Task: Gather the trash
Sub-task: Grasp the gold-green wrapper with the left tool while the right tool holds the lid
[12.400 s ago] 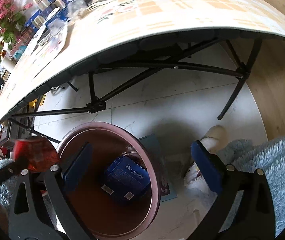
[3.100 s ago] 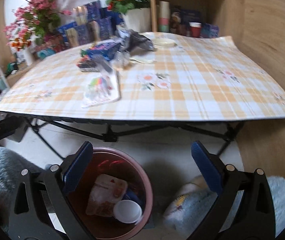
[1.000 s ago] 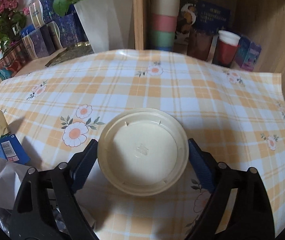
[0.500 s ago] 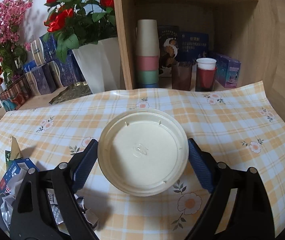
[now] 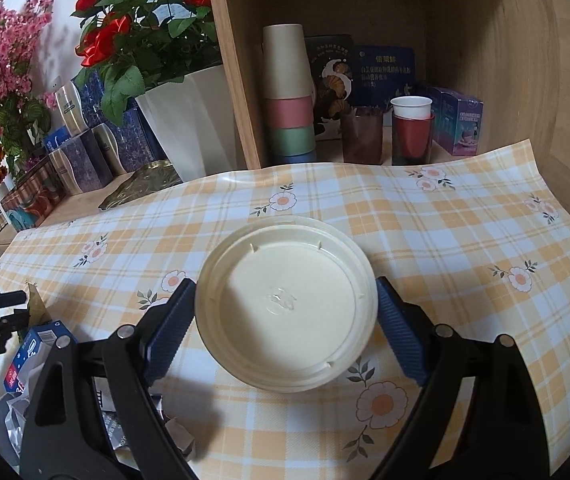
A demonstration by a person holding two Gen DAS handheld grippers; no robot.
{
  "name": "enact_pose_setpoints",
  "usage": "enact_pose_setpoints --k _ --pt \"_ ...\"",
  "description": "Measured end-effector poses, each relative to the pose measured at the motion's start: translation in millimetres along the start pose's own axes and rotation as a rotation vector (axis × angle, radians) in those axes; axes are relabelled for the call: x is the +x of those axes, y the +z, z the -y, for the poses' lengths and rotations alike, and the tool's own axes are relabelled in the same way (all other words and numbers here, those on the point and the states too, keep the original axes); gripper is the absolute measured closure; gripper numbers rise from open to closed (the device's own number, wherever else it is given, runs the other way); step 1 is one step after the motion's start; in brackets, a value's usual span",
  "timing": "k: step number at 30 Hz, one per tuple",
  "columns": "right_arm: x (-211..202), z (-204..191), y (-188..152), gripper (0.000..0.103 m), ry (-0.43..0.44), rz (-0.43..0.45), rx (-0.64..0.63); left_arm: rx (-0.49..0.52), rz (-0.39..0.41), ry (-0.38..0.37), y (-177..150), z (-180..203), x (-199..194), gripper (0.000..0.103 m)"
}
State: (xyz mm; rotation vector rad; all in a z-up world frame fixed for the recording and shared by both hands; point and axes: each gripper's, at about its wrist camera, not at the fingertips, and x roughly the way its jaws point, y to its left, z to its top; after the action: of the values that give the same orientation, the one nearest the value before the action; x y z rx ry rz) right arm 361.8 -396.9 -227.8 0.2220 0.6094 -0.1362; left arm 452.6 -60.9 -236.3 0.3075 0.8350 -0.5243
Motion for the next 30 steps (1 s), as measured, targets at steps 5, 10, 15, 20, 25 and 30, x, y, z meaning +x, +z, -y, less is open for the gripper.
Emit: enact_pose_setpoints --k 5,10,15,20,25,30 --pt "1 0 0 0.016 0.002 -0.005 -0.002 -0.026 0.028 -0.010 1 2 -8 0.099" --pt "3 -1 0 0.016 -0.001 -0.015 -0.006 -0.063 0.068 -0.035 -9 8 -42 0.099" --pt "-16 1 -1 0.017 -0.034 0.049 0.013 -0.109 0.116 -0.060 -18 19 -94 0.099" --pt "-80 -3 -15 0.016 0.039 0.140 0.036 -0.128 0.169 -0.093 -35 37 -153 0.099" --pt "-142 -6 -38 0.016 0.097 0.163 0.060 -0.146 0.245 -0.155 -63 63 -211 0.099" --pt "-205 -13 -76 0.016 0.134 0.139 0.078 -0.101 0.301 -0.188 -96 105 -260 0.099"
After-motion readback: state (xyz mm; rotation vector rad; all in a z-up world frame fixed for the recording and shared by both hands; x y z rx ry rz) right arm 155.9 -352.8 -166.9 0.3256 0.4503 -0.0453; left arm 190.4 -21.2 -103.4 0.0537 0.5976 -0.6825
